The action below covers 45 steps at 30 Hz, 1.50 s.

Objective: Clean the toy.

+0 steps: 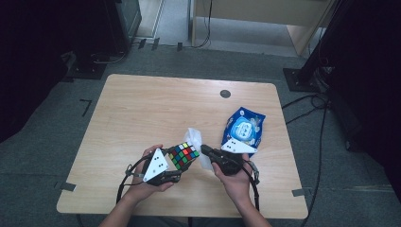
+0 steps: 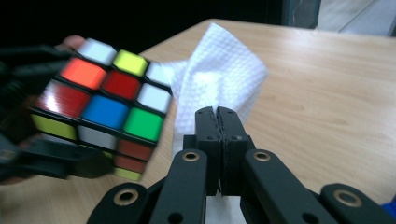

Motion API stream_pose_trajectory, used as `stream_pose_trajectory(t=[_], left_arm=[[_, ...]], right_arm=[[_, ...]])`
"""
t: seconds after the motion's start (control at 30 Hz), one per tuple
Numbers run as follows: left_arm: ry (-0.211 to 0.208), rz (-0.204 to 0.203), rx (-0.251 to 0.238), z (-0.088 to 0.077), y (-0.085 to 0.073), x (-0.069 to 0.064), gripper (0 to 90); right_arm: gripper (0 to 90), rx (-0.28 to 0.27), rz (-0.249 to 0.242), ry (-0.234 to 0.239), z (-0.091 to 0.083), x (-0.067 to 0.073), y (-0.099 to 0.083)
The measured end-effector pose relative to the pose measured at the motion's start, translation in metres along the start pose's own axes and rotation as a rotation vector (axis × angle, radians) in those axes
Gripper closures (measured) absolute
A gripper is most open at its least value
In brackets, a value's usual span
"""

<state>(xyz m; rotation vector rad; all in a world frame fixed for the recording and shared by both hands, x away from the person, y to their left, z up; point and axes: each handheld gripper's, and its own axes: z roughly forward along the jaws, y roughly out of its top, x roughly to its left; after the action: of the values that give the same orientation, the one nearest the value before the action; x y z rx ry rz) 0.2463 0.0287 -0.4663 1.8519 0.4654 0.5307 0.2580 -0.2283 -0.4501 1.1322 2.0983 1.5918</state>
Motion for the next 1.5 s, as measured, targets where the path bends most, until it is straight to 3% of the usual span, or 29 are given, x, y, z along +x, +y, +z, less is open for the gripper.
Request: stream_pose_trajectory(t=[0.07,0.1,0.23,0.4,0.53,0.67,0.87,1.0,1.03,1.07,1.2,1.5], left_arm=[[0.004,-0.006,0.018,0.002,-0.003,0.002,34.1],[0.003,-0.007,0.033,0.004,-0.005,0.001,34.1],[-0.015,0.007,0.030,0.007,-0.003,-0.006,34.1],[-0.017,0.023,0.021,0.005,0.000,-0.009,34.1],[-0.022,0.023,0.001,0.002,0.003,-0.009,34.2],[-0.024,0.029,0.001,0.001,0.003,-0.009,34.2],[-0.030,0.006,-0.043,-0.004,0.008,-0.005,34.2],[-0.013,0.003,-0.043,-0.007,0.008,-0.001,34.2],[0.001,-0.002,-0.034,-0.008,0.006,0.003,34.1],[0.001,-0.002,-0.034,-0.008,0.006,0.003,34.1],[0.021,-0.025,-0.031,-0.009,0.003,0.011,34.2],[0.038,-0.042,-0.027,-0.010,0.000,0.016,34.1]], right_arm=[[89.8,-0.023,-0.012,0.013,-0.004,0.005,0.006],[89.8,-0.050,-0.029,0.051,-0.009,0.014,0.013],[89.8,-0.078,-0.084,0.131,-0.012,0.038,0.020],[89.8,-0.073,-0.104,0.140,-0.007,0.045,0.018],[89.8,-0.075,-0.059,0.118,-0.008,0.034,0.014],[89.8,-0.062,-0.071,0.082,-0.006,0.027,0.012],[89.7,0.023,-0.035,0.008,0.005,0.005,-0.002],[89.8,0.057,-0.015,-0.028,0.009,-0.006,-0.010],[89.7,0.066,-0.005,-0.063,0.009,-0.014,-0.013],[89.7,0.066,-0.005,-0.063,0.009,-0.014,-0.013],[89.7,0.099,-0.002,-0.149,0.009,-0.030,-0.019],[87.9,0.098,0.014,-0.188,0.007,-0.039,-0.023]])
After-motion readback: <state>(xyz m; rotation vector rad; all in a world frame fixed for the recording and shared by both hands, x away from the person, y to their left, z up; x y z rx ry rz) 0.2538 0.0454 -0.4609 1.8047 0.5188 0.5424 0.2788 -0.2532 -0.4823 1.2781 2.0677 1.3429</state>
